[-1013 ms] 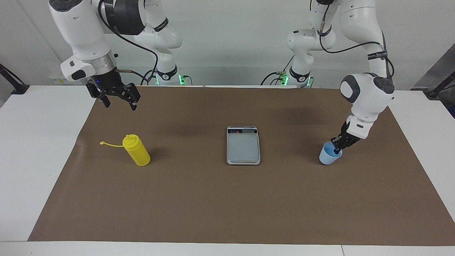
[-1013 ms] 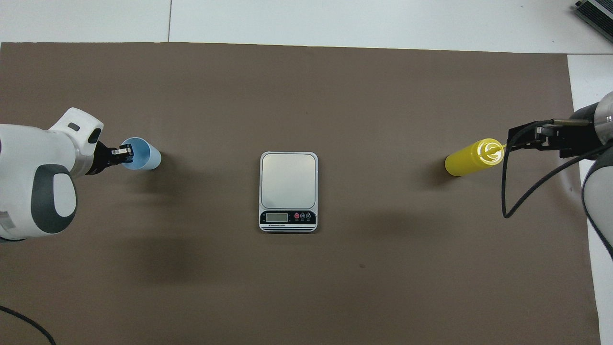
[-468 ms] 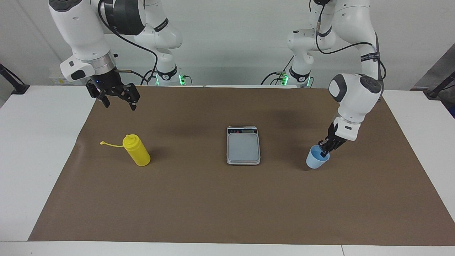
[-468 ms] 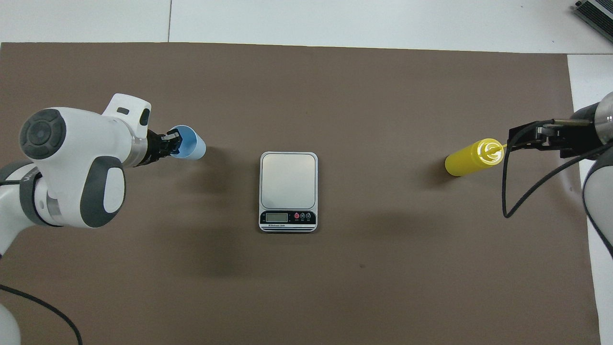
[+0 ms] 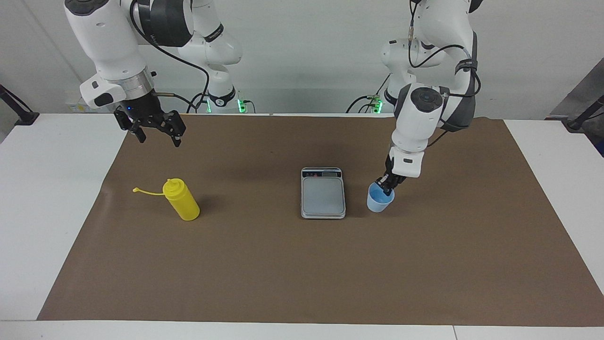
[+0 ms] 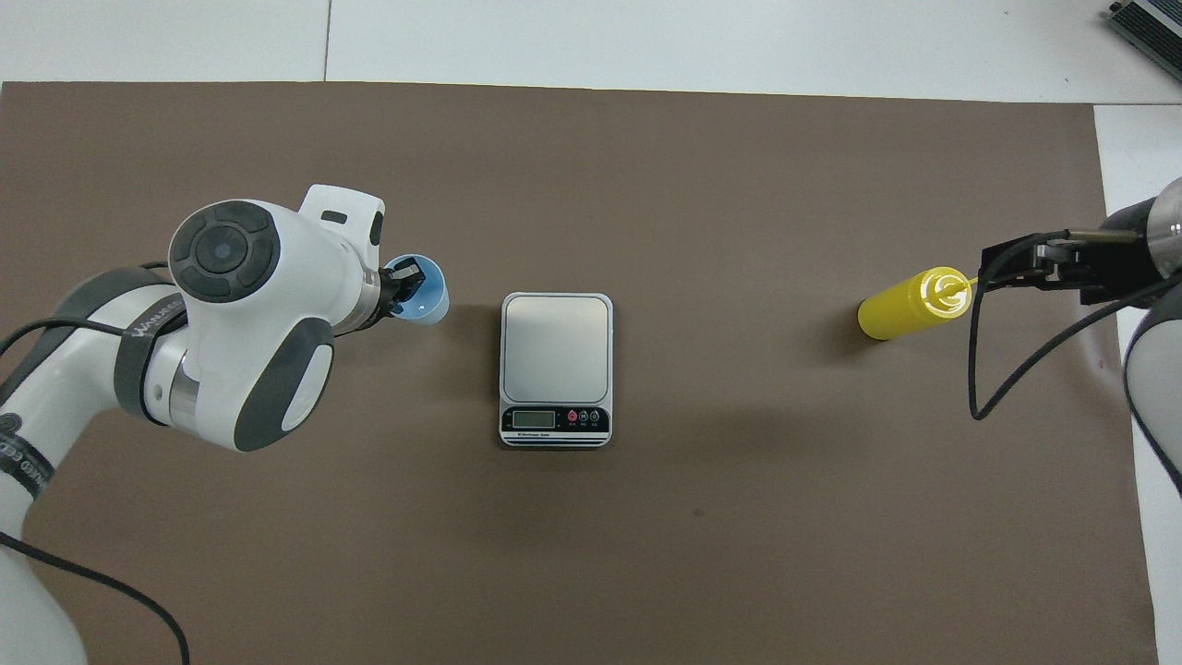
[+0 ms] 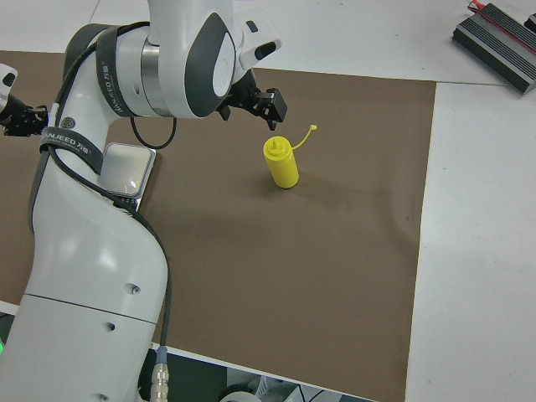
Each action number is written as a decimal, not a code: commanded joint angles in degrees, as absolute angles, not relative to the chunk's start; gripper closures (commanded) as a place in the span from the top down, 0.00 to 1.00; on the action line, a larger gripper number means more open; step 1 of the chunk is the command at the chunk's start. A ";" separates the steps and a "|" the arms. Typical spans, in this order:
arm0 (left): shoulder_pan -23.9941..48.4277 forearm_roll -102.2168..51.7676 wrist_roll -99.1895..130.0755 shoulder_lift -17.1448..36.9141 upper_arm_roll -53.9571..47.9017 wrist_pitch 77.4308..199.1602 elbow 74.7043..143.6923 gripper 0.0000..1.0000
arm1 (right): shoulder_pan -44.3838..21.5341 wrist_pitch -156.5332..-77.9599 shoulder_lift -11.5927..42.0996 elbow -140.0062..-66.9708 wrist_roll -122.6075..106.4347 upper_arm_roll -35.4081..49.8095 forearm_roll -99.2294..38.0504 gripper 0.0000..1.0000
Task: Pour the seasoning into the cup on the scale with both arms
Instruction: 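Lift the blue cup with the left gripper and carry it over the scale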
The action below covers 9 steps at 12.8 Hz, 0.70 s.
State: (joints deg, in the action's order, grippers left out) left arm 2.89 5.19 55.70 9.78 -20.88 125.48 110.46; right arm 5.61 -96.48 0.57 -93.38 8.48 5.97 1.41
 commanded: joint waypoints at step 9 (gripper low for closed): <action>4.39 11.86 74.00 13.01 -29.17 124.63 106.26 0.00 | 6.33 -95.80 -0.26 -94.31 7.56 6.06 0.26 1.00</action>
